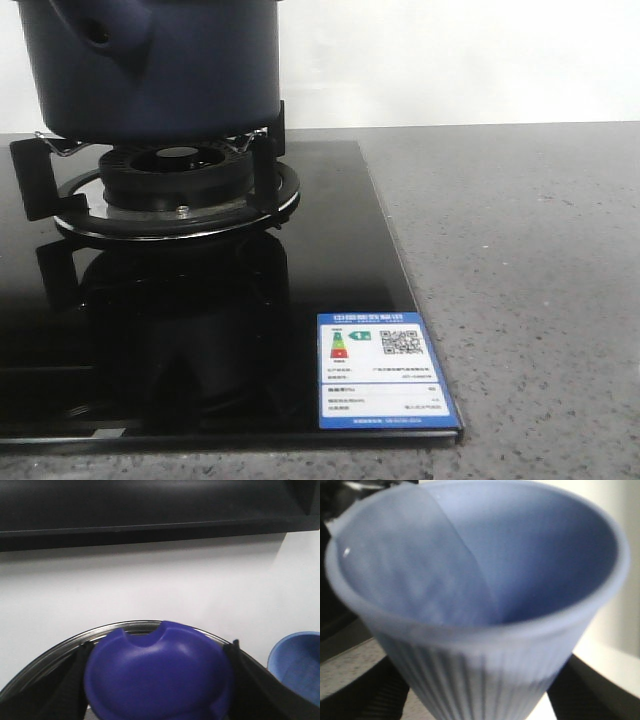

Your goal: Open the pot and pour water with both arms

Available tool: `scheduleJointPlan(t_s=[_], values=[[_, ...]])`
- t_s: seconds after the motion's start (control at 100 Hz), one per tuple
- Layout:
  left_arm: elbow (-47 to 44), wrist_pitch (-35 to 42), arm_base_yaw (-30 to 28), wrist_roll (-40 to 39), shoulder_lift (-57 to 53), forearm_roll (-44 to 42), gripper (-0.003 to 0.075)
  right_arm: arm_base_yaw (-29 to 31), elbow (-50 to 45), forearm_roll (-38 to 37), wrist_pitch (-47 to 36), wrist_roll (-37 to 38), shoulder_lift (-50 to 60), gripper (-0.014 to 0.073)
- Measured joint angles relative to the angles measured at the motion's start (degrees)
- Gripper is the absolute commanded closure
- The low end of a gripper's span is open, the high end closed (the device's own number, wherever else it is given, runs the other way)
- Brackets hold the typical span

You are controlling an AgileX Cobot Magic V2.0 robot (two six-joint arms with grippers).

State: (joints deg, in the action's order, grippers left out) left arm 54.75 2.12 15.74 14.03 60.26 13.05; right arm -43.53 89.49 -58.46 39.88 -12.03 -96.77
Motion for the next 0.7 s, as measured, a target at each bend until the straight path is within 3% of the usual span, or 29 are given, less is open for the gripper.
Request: scheduleJointPlan(t_s=[0.7], values=[[0.0,0.0,0.0,0.0,0.0,0.0,0.0332,0.0,0.13,-26.29,-4.28,0.0,-0.2,0.0205]])
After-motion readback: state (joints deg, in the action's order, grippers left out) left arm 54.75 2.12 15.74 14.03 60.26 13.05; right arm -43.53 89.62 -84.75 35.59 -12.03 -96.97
